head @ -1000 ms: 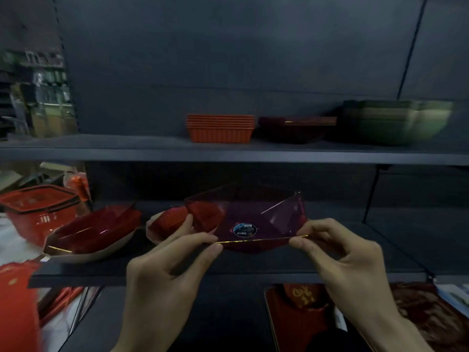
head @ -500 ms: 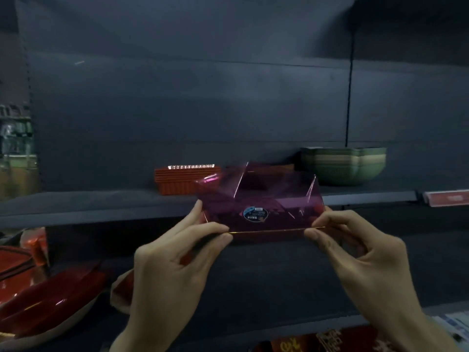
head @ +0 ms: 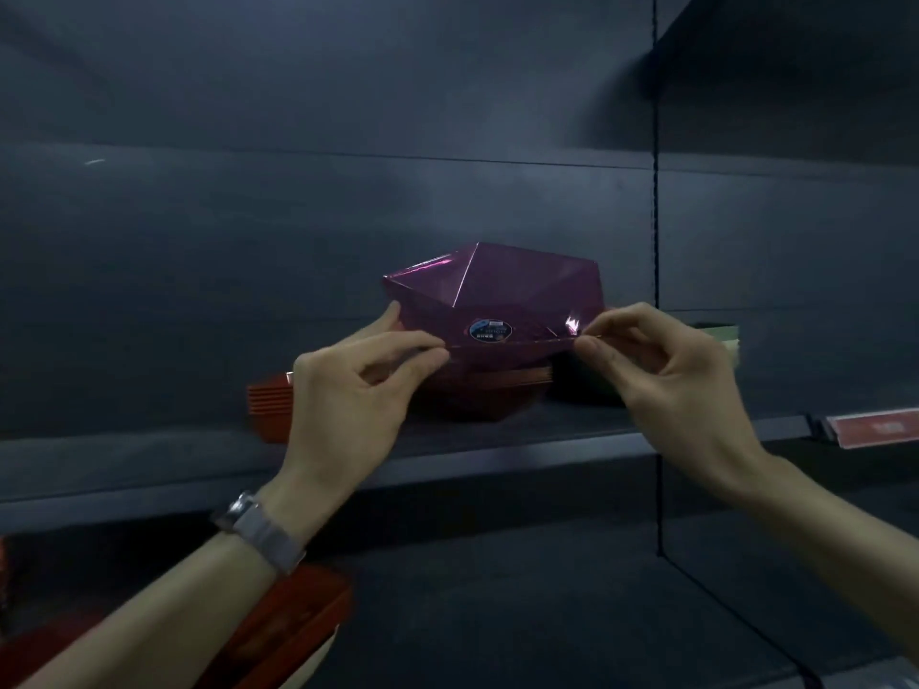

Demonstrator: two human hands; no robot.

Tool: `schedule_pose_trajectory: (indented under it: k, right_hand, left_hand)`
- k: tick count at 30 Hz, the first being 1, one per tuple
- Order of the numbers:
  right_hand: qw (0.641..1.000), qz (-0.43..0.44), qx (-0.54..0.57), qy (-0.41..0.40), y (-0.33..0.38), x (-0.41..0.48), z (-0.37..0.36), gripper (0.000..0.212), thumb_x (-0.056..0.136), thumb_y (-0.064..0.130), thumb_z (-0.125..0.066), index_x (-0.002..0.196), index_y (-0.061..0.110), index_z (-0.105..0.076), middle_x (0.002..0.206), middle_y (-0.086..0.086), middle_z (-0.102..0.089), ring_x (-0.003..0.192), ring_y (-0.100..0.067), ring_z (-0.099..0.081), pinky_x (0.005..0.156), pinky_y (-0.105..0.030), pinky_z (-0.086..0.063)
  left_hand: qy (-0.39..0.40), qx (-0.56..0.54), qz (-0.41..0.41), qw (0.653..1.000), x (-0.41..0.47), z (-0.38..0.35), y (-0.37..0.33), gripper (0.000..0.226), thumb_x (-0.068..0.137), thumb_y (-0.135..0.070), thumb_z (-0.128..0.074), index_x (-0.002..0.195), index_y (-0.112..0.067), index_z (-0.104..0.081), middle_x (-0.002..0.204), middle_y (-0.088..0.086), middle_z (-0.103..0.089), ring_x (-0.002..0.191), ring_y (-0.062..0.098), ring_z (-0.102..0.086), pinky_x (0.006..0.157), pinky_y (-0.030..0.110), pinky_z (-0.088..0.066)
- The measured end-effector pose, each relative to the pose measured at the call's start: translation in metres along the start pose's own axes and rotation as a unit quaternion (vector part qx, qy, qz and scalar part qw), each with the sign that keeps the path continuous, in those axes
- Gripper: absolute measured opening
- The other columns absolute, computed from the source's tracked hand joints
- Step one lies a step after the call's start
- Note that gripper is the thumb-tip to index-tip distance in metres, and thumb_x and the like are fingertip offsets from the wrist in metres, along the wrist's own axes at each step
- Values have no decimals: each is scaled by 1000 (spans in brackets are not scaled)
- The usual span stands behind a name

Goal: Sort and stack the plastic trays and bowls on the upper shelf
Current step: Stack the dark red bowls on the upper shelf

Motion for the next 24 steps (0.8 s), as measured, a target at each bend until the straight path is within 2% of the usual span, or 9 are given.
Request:
schedule_pose_trajectory:
  k: [4, 6, 9, 11, 13, 15, 17, 20, 24]
  right_hand:
    - [1000, -10, -17, -14, -27, 32, -11, 7, 95, 28, -78, 98, 22, -75, 94, 11, -80, 95, -2, -75, 88, -22, -59]
    - [999, -27, -27, -19, -44, 46, -17, 7, 95, 34, -78, 96, 27, -75, 92, 10, -79, 92, -3, -74, 84, -24, -57]
    - [997, -80, -9, -6, -69, 61, -29, 7, 94, 35, -78, 93, 30, -75, 90, 9, -79, 91, -3, -73, 81, -24, -54]
    - [994, -109, 11, -5, -87, 68, -38, 6, 93, 34, -79, 92, 29, -75, 91, 8, -79, 91, -3, -73, 83, -25, -55]
    - [991, -136, 20, -8, -107, 72, -46, 7, 92, 35, -79, 92, 29, -75, 93, 10, -79, 92, -1, -73, 86, -28, -55]
    - [988, -154, 22, -7, -125, 73, -54, 9, 91, 38, -79, 92, 30, -75, 96, 10, -79, 96, 1, -72, 91, -31, -56]
    - [985, -168, 27, -7, -139, 72, -61, 8, 91, 38, -78, 92, 30, -75, 98, 10, -79, 101, 2, -71, 95, -32, -56]
    - [983, -182, 31, -4, -150, 69, -67, 8, 94, 34, -76, 92, 28, -73, 96, 12, -78, 96, 6, -69, 89, -27, -53]
    - [979, -200, 29, 11, -165, 65, -73, 8, 96, 33, -74, 92, 27, -72, 94, 11, -78, 97, -2, -71, 86, -26, -50]
  left_hand:
    - [6, 4, 6, 1000, 29, -23, 28, 11, 87, -21, -84, 94, -29, -84, 107, 2, -81, 125, -4, -63, 107, 19, -49]
    - [16, 10, 10, 1000, 41, -35, 43, 8, 88, -21, -84, 93, -27, -85, 96, -9, -81, 124, 0, -65, 107, 20, -50]
    - [17, 30, 23, 999, 54, -52, 63, 8, 89, -24, -83, 88, -32, -83, 88, -16, -78, 120, 0, -68, 102, 17, -50]
    - [17, 33, 50, 998, 59, -63, 76, 7, 89, -23, -82, 86, -28, -83, 84, -13, -78, 113, -2, -69, 97, 12, -48]
    - [17, 37, 74, 996, 59, -72, 89, 10, 89, -21, -82, 82, -28, -82, 80, -15, -77, 96, -5, -70, 90, 11, -49]
    - [24, 46, 87, 995, 57, -80, 100, 13, 90, -20, -81, 81, -29, -81, 80, -16, -77, 84, -1, -71, 84, 13, -51]
    - [36, 54, 94, 994, 54, -85, 110, 10, 92, -20, -79, 85, -27, -81, 82, -17, -77, 82, 0, -72, 83, 15, -52]
    - [58, 78, 83, 992, 51, -93, 119, 11, 95, -20, -76, 87, -27, -79, 82, -18, -75, 82, -3, -70, 76, 5, -46]
    - [90, 129, 63, 986, 49, -101, 129, 9, 99, -20, -72, 93, -23, -77, 85, -15, -74, 81, -2, -69, 74, 3, -44]
Point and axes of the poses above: each hand's wrist, its own x-axis towards the middle knuckle, its own z-axis out of the back of the hand, y = z × x, the point moved 3 cm from there along x, towards the middle knuckle
